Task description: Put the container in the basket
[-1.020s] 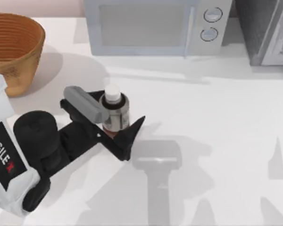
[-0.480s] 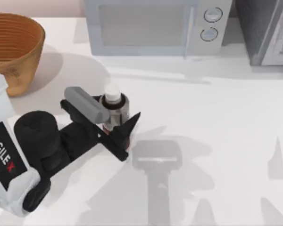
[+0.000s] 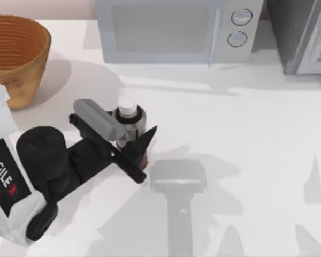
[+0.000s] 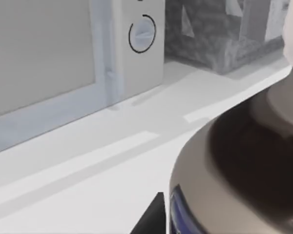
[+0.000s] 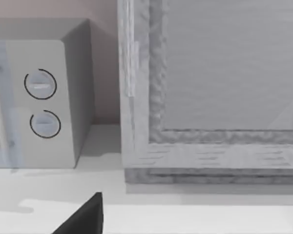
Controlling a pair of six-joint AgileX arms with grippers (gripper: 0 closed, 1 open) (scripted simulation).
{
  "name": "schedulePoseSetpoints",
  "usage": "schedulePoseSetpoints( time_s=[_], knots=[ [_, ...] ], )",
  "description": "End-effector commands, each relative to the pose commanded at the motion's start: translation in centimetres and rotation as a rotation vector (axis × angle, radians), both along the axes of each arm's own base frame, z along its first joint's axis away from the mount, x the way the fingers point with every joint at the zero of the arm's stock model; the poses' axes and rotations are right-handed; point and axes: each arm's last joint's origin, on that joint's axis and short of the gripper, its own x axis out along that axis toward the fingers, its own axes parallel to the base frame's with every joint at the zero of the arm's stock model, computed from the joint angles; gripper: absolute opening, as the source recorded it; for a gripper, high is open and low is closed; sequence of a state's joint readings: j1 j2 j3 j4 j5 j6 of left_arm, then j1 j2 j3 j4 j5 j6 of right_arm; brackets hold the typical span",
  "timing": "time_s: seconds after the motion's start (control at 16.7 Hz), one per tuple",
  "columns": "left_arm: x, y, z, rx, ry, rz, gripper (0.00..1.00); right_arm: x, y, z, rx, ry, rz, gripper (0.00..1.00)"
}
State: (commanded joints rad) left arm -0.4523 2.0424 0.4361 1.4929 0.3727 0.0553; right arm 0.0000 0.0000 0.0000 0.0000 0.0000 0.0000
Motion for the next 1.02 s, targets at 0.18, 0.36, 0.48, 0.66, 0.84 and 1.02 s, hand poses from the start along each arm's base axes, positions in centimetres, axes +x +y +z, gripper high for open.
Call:
schedulePoseSetpoints(
  time_s=[0.18,0.36,0.48,0.66,0.84,1.02],
  knots=[
    [0.0,0.0,0.0,0.000,0.000,0.000,0.00,0.0,0.0,0.0,0.000,0.000,0.000,1.00],
    [0.0,0.0,0.0,0.000,0.000,0.000,0.00,0.0,0.0,0.0,0.000,0.000,0.000,1.00],
    [0.0,0.0,0.0,0.001,0.000,0.001,0.00,0.0,0.0,0.0,0.000,0.000,0.000,1.00],
    [1.0,0.1,0.9,-0.008,-0.026,0.015,0.00,0.0,0.0,0.0,0.000,0.000,0.000,1.00],
    [4.4,0.7,4.2,-0.030,-0.096,0.081,0.00,0.0,0.0,0.0,0.000,0.000,0.000,1.00],
    [8.2,2.8,9.6,-0.041,-0.154,0.190,0.00,0.0,0.0,0.0,0.000,0.000,0.000,1.00]
  ],
)
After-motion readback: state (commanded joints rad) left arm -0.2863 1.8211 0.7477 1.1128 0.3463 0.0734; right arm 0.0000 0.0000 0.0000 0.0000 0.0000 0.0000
